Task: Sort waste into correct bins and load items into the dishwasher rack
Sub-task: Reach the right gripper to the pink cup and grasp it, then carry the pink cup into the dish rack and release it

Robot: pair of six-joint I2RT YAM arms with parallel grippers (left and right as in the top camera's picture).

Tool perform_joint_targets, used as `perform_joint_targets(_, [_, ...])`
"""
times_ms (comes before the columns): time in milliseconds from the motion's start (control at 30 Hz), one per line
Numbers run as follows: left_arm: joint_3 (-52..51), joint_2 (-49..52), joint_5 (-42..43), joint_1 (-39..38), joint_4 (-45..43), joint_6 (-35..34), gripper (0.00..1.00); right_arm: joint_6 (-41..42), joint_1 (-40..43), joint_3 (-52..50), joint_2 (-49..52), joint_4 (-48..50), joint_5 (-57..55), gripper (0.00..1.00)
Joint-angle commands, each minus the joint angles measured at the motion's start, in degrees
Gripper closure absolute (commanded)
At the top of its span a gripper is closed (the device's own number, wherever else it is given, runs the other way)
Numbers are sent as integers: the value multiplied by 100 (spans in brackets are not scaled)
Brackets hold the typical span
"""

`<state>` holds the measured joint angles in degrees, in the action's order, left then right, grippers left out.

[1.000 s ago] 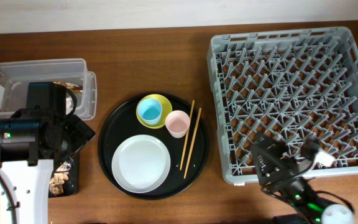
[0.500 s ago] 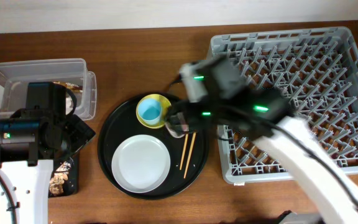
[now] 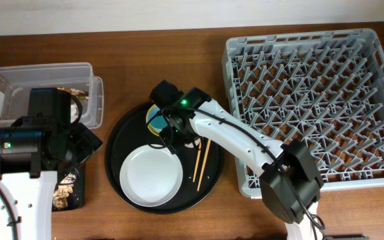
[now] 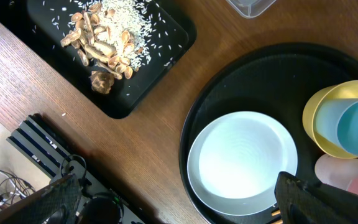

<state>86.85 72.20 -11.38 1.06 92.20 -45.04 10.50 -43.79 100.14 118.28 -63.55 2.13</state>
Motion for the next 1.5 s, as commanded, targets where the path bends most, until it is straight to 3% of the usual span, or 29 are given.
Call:
perform_joint_targets(0, [37, -50, -20, 24, 7, 7, 1, -367, -306, -79, 133, 26, -334, 28])
perform_joint_targets(233, [37, -50, -20, 24, 7, 7, 1, -365, -457, -345, 136, 280, -1036, 40])
perform_joint_targets(300, [37, -50, -17, 24, 7, 7, 1, -361, -459, -409, 136, 291, -1034, 52])
perform_joint_targets(367, [37, -50, -20, 24, 7, 7, 1, -363, -459, -407, 136, 291, -1034, 52])
perform_joint_targets(433, [37, -50, -20, 24, 7, 7, 1, -341, -459, -396, 136, 289, -1034, 61])
perform_joint_targets(567, [37, -50, -20, 24, 7, 7, 1, -251, -457, -334, 125, 262, -1005, 66])
perform_joint_targets(633, [37, -50, -20, 24, 7, 7, 1, -146, -457, -332, 68, 267, -992, 76])
perform_joint_targets(933, [37, -50, -20, 24, 7, 7, 1, 37, -457, -24, 68, 125, -1021, 96])
perform_joint_targets(1233, [37, -50, -20, 24, 7, 7, 1, 343, -286, 1421, 57, -929, -1043, 96])
perform_joint_targets(1467, [37, -50, -20, 24, 7, 7, 1, 573, 1331, 3860, -13, -2625, -667, 96])
